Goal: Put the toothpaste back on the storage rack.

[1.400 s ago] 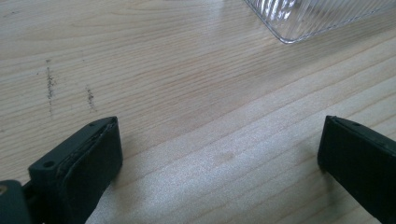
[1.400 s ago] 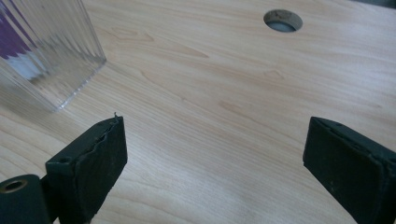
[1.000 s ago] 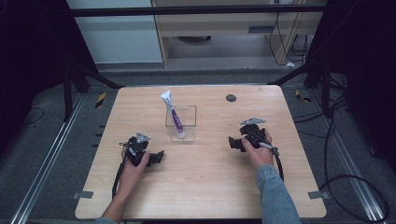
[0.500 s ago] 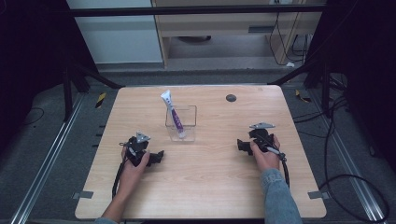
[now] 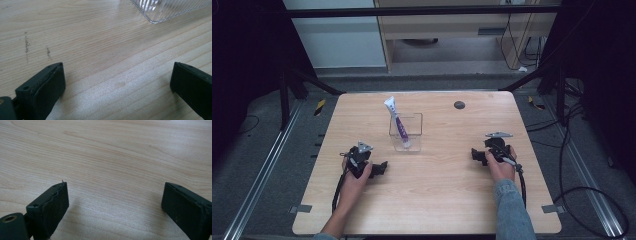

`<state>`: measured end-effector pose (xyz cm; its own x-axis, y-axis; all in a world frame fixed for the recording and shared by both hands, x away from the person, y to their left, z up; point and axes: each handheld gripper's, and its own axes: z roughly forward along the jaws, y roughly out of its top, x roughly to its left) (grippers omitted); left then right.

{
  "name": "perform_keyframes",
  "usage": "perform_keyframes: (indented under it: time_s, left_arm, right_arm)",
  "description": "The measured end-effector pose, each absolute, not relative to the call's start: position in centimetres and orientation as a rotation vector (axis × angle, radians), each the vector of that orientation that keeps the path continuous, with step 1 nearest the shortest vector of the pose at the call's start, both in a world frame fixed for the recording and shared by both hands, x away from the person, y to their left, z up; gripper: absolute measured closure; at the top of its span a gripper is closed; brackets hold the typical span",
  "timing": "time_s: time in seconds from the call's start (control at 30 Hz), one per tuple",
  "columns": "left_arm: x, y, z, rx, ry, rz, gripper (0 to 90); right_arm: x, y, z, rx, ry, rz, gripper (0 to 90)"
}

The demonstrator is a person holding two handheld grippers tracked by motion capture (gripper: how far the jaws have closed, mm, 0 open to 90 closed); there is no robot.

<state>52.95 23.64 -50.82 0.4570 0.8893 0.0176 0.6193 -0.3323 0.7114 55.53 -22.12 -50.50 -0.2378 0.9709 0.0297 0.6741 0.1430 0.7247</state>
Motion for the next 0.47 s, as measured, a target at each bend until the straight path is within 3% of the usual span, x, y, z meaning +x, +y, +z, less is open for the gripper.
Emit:
perform_keyframes:
  time_s: [0.27,0.37,0.47]
  left_arm:
    - [52.95,23.64,-50.82,2.070,1.253,0.545,0.0]
    - [52.96,23.63,-50.82,2.069,1.254,0.545,0.0]
    - [52.95,23.63,-50.83,2.069,1.254,0.546,0.0]
  right_arm:
    - [55.72,-22.26,-51.07,1.520,1.980,0.869,7.5]
    - [55.87,-22.26,-51.12,1.534,1.983,0.856,1.1]
    - [55.93,-22.24,-51.15,1.577,1.949,0.834,0.3]
